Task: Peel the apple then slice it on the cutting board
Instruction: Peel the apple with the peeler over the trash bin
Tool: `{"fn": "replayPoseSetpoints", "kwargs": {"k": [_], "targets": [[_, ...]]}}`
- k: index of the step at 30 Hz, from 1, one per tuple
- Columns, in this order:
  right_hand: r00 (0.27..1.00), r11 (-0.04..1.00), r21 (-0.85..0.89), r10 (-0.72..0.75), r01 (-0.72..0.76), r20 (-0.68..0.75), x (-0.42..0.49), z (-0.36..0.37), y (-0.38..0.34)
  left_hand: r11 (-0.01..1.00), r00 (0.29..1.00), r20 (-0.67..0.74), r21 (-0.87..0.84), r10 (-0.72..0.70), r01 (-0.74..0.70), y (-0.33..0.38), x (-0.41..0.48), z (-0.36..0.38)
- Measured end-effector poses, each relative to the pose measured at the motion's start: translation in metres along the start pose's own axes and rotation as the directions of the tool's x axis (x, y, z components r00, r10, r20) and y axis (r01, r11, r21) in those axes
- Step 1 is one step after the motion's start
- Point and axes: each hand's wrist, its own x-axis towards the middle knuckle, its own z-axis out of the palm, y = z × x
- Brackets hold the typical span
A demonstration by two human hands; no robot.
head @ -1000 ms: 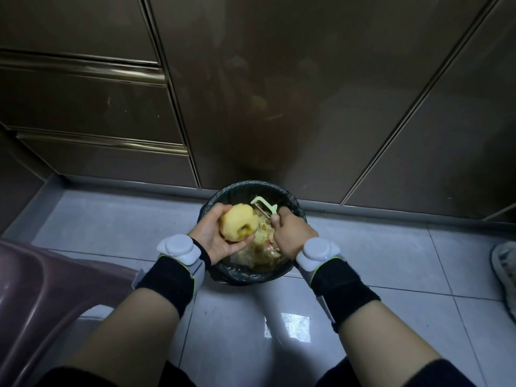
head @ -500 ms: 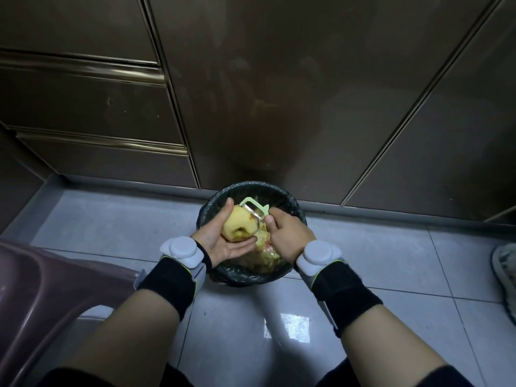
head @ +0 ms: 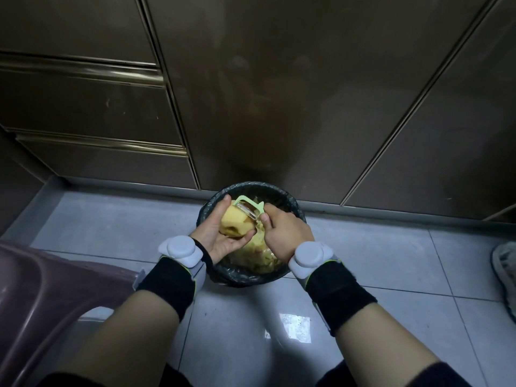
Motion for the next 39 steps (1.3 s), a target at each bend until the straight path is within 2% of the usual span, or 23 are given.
{"fn": "replayPoseSetpoints", "kwargs": {"k": [3,6,7,12,18,22,26,35,39], "targets": [[0.994,0.995,-0.009,0.100,-0.100,0.046,0.003,0.003,0.007,0.998,1.000,0.012,0.055,-0.021,0.020,-0.001,-0.001,0.001],[0.941,0.978,-0.080,0.206,-0.192,0.268,0.004,0.011,0.019,0.993,0.997,0.040,0.100,-0.060,0.056,-0.005,-0.005,0.006],[0.932,0.975,-0.077,0.223,-0.210,0.284,0.004,0.012,0.021,0.994,0.997,0.044,0.086,-0.066,0.062,-0.006,-0.005,0.006],[0.974,0.978,-0.049,0.205,-0.201,0.095,0.005,0.002,0.017,0.999,1.000,-0.013,0.028,-0.024,0.024,-0.002,0.001,-0.003],[0.997,0.997,0.016,0.079,-0.079,-0.001,-0.001,0.002,0.010,0.999,0.995,-0.095,-0.028,-0.039,0.037,-0.001,0.005,-0.007],[1.000,0.998,0.065,0.016,-0.017,0.016,-0.001,0.006,0.006,0.999,0.995,-0.100,-0.035,-0.014,0.010,-0.001,0.005,-0.004],[0.999,0.995,0.099,-0.007,0.003,0.040,-0.001,0.005,0.003,1.000,0.999,-0.038,0.009,-0.025,0.025,0.002,-0.001,-0.003],[0.995,0.995,-0.012,-0.102,0.102,0.014,-0.011,0.000,-0.006,0.999,0.988,-0.152,-0.022,-0.028,0.025,-0.001,0.000,0.004],[0.995,0.993,-0.073,-0.094,0.093,-0.012,-0.011,0.002,-0.008,0.999,0.983,-0.177,-0.006,-0.047,0.047,-0.001,0.003,0.000]]}}
